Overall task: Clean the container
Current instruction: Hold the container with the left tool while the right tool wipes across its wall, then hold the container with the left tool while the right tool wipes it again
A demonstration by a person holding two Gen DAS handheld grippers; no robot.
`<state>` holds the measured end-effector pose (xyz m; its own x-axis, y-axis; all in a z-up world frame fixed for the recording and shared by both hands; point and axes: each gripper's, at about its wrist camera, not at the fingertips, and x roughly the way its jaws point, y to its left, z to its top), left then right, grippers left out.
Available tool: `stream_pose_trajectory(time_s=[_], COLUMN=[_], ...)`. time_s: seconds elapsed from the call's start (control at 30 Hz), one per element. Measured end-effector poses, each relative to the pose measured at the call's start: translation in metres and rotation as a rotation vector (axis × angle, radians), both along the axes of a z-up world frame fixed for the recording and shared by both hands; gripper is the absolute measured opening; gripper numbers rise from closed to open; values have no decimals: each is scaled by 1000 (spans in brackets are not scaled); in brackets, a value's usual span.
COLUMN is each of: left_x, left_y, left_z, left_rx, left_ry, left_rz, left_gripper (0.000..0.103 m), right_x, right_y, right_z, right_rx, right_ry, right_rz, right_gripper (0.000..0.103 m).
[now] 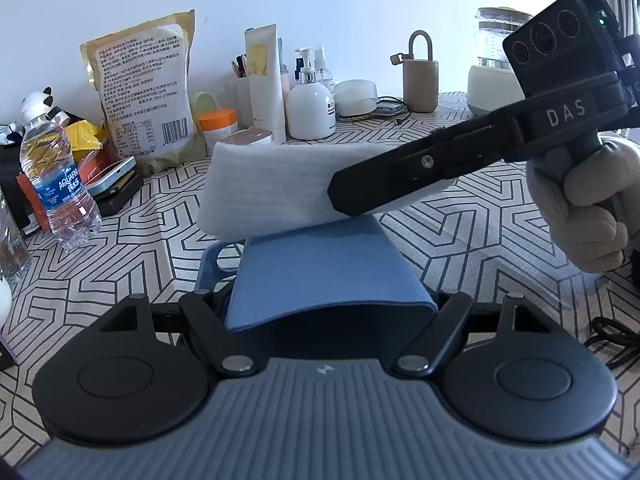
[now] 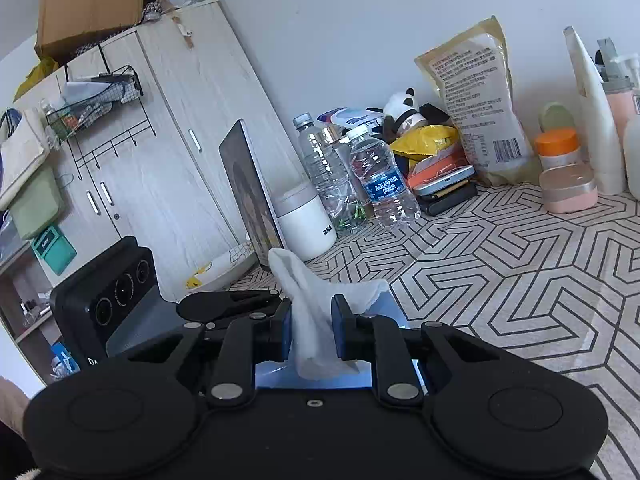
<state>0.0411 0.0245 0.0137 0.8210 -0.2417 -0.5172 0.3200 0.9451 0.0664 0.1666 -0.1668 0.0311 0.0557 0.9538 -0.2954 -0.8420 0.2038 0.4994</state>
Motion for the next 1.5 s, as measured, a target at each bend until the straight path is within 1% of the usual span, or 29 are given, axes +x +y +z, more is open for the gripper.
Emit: stream_pose_trajectory(time_s=[0.13, 0.23, 0.3, 0.4, 0.5, 0.63, 0.9, 1.03, 1.1, 1.23, 1.37, 1.5], left_x=[3, 3, 3, 4, 4, 2, 2, 1, 1, 0, -1, -3], left_y=[3, 1, 0, -1, -2, -4, -5, -5, -5, -7, -8, -10], left_z=[0, -1, -1, -1, -1, -1, -1, -1, -1, -1, 0, 0], left_rx=[2, 1, 4, 6, 9, 11, 11, 9, 9, 7, 12, 11], left_ry=[1, 1, 0, 0, -1, -3, -3, -2, -2, -1, -3, -2], left_rz=[3, 5, 5, 6, 6, 6, 7, 7, 6, 6, 8, 9], left_gripper=[77, 77, 77, 77, 77, 77, 77, 77, 77, 77, 77, 77], right_x=[0, -5, -11, -18, -12, -3, 3, 2, 2, -3, 0, 2], right_y=[0, 2, 5, 7, 5, -2, -5, -6, -6, -2, -2, -6], right_z=[0, 1, 2, 3, 1, -1, -2, -2, -5, -4, -4, -5], right_rx=[1, 6, 13, 16, 20, 14, -1, 2, 37, 42, 32, 34], right_ry=[7, 9, 6, -11, 12, 24, 3, 9, 83, 70, 60, 76], right_rz=[0, 36, 80, 113, 89, 15, -55, -40, 25, 71, 43, 25], right_gripper=[21, 21, 21, 21, 21, 21, 21, 22, 21, 21, 21, 21])
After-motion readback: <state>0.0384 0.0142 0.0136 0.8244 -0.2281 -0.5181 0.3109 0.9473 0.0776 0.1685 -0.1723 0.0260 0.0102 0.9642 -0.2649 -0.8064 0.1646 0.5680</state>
